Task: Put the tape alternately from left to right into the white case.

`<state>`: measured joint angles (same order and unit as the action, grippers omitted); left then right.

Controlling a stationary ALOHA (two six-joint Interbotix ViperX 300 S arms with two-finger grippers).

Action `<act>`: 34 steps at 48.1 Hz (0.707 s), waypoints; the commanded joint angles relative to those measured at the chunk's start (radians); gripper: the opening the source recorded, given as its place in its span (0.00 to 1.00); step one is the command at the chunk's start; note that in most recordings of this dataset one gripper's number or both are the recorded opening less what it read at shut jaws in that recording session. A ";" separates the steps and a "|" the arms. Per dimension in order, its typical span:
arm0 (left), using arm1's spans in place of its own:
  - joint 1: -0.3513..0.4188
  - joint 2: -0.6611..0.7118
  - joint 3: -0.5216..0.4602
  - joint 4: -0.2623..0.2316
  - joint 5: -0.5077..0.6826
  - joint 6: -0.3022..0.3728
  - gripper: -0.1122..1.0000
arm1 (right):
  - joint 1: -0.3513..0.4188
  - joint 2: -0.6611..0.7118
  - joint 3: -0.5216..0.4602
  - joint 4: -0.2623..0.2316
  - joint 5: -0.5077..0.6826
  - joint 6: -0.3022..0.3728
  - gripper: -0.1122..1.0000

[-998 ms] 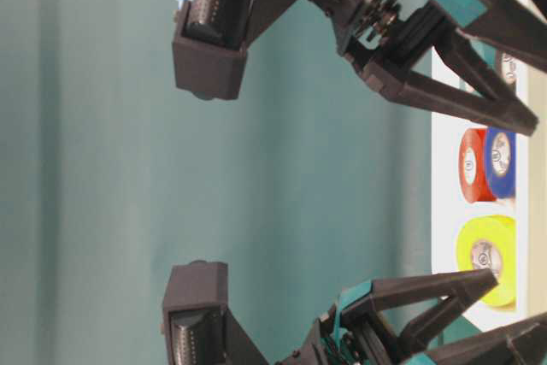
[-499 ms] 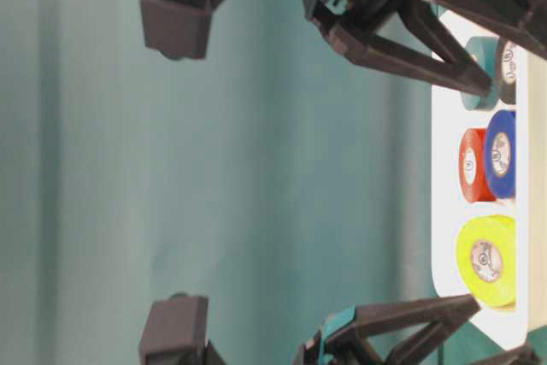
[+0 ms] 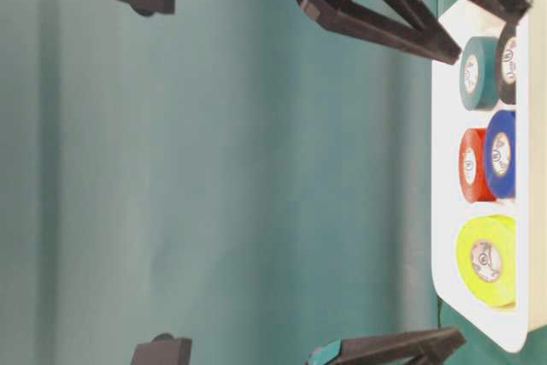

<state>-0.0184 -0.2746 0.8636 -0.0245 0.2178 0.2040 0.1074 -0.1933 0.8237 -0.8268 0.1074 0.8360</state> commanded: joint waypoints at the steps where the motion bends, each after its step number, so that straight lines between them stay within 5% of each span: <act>1: -0.005 -0.029 -0.003 -0.003 -0.009 -0.002 0.70 | 0.002 -0.040 0.003 0.000 -0.003 0.002 0.89; 34: -0.005 -0.153 0.092 -0.003 -0.023 -0.002 0.70 | -0.006 -0.190 0.112 0.009 -0.005 0.044 0.89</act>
<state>-0.0199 -0.3927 0.9572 -0.0245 0.2117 0.2040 0.1058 -0.3513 0.9311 -0.8191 0.1074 0.8774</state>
